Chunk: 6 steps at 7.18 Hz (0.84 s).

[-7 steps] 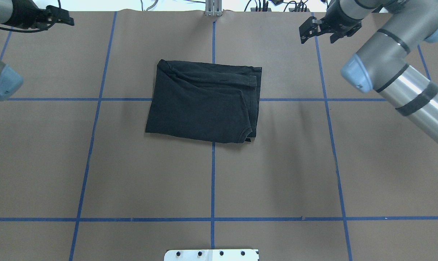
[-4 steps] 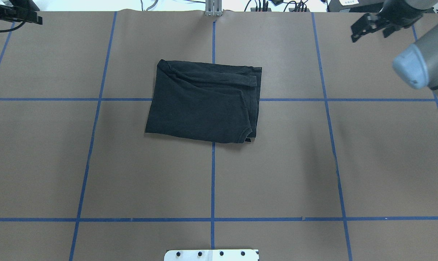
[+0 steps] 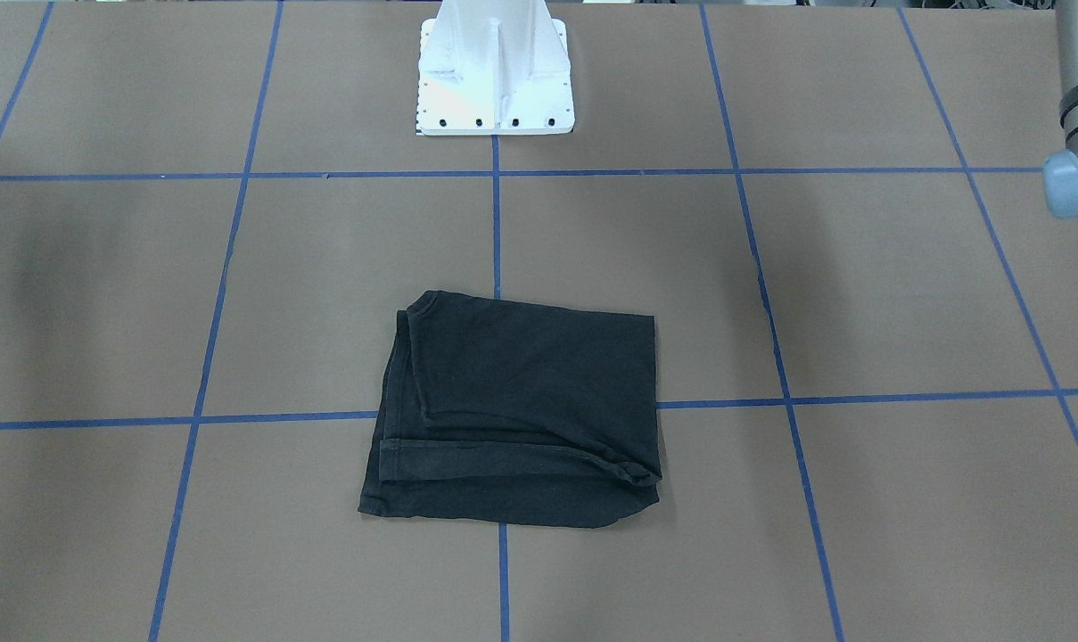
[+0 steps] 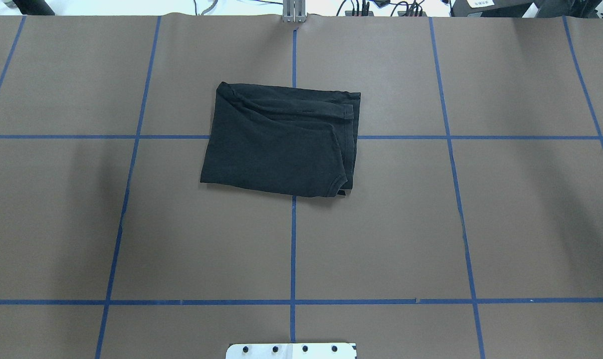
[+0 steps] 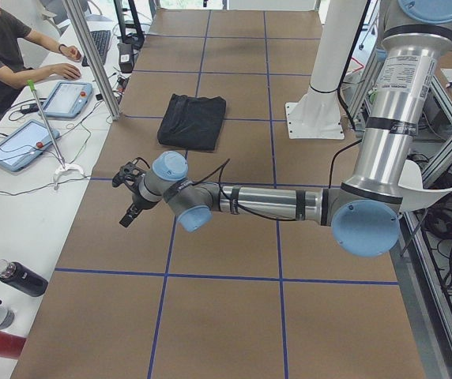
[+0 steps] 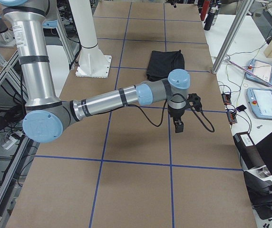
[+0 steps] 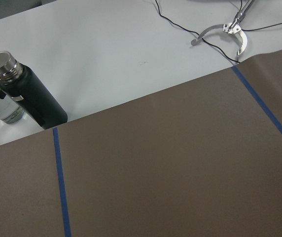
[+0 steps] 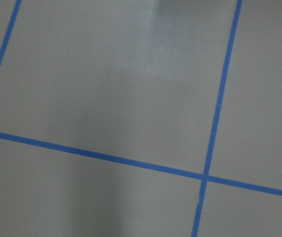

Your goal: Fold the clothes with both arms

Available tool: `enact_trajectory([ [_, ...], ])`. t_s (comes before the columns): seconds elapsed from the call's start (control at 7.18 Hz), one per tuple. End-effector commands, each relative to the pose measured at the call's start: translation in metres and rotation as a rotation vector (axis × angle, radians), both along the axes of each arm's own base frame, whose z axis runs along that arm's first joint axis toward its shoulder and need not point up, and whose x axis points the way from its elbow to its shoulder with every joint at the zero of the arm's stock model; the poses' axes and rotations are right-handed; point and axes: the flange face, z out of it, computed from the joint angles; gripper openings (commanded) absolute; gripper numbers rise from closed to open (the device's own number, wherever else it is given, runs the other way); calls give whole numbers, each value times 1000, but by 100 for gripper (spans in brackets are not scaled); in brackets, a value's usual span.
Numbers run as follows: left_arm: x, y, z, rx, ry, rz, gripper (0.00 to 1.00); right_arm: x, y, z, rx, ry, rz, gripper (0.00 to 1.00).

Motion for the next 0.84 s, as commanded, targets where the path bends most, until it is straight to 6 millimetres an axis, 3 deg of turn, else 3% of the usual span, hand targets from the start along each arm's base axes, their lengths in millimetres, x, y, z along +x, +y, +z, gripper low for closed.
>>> enact_trajectory([
  [0.0,-2,11,33,-142,-39,12,100,26,33,50,-89,44,40,100],
  [0.14,-6,9,42,-169,-124,84,100,33,42,60,-112,38,55,100],
  [0.42,-61,10,58,-190,-261,199,100,33,60,78,-167,4,62,100],
  [0.7,-83,36,63,-296,-179,278,100,29,65,78,-218,-49,57,100],
])
